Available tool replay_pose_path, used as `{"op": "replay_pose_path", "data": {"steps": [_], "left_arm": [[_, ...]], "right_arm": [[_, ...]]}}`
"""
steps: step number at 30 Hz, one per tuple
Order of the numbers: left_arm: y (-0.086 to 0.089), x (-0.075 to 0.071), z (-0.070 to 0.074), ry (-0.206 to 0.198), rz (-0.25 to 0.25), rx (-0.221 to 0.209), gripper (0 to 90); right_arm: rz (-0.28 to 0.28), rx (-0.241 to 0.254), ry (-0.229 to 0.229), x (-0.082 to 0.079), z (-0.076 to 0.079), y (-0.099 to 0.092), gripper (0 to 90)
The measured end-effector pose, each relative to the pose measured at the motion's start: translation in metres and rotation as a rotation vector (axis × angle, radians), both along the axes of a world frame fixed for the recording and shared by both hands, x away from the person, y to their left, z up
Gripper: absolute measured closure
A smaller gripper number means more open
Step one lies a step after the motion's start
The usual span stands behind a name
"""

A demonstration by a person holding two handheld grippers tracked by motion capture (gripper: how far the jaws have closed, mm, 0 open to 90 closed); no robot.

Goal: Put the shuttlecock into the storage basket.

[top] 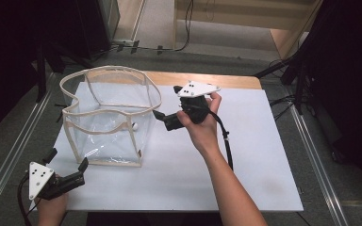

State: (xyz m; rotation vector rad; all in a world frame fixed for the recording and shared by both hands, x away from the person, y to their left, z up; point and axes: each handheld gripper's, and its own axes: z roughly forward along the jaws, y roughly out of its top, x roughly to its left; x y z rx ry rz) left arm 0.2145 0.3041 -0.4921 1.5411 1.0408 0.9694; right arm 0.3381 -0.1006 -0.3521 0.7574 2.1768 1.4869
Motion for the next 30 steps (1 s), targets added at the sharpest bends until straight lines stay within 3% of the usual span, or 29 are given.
{"op": "replay_pose_path", "data": {"steps": [30], "left_arm": [[0.000, 0.000, 0.000, 0.001, -0.001, 0.004, 0.0]], "right_arm": [[-0.113, 0.016, 0.018, -0.023, -0.035, -0.072, 0.0]]}}
